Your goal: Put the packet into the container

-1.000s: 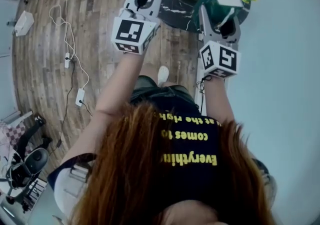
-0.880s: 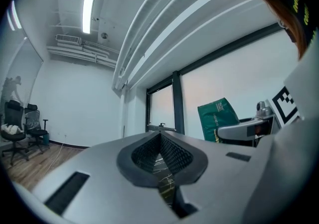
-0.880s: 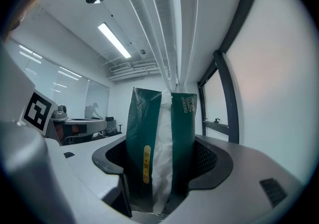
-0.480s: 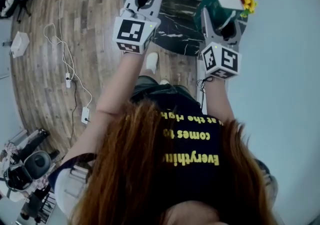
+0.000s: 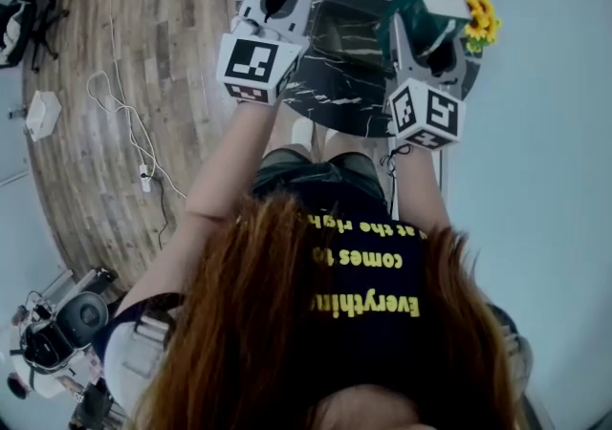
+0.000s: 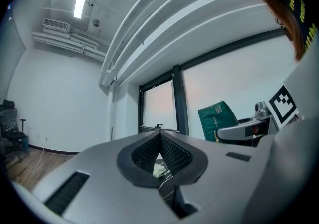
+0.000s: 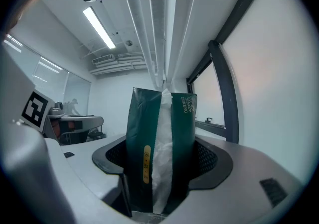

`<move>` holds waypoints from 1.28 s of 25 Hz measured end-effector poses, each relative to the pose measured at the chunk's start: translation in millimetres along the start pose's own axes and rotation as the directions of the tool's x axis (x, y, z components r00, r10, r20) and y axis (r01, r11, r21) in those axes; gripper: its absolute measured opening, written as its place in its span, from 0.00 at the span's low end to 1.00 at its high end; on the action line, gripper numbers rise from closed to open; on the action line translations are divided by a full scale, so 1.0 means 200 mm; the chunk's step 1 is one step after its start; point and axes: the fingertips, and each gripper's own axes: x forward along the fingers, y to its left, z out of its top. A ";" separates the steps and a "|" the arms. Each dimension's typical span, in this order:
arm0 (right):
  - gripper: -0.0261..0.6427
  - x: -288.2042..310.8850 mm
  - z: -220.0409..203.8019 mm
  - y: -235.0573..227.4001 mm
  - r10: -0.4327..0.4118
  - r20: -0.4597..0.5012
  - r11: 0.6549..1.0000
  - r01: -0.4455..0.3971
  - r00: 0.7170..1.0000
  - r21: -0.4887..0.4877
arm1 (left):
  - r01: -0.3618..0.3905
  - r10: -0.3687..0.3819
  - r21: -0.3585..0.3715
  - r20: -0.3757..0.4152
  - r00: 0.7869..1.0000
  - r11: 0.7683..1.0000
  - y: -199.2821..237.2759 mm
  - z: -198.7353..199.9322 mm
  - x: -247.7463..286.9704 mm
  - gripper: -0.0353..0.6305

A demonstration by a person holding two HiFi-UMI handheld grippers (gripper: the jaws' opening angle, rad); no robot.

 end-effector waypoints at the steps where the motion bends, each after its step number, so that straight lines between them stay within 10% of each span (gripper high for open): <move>1: 0.55 0.01 -0.01 -0.01 -0.001 -0.006 1.000 0.001 1.000 0.000 | 0.000 0.000 -0.002 -0.001 1.000 1.000 0.01 -0.01 0.02 0.05; 21: 0.55 0.36 -0.22 -0.12 0.101 -0.230 0.995 -0.103 0.968 0.003 | -0.037 0.036 -0.027 -0.037 0.999 0.999 0.09 -0.14 0.27 0.05; 25: 0.55 0.40 -0.37 -0.09 0.195 -0.359 0.981 -0.188 0.913 0.056 | -0.036 0.035 -0.030 -0.037 0.999 0.999 0.08 -0.14 0.29 0.05; 32: 0.55 0.43 -0.73 0.02 0.339 -0.612 0.926 -0.368 0.714 0.084 | -0.034 0.033 -0.036 -0.039 0.999 0.999 0.07 -0.16 0.27 0.05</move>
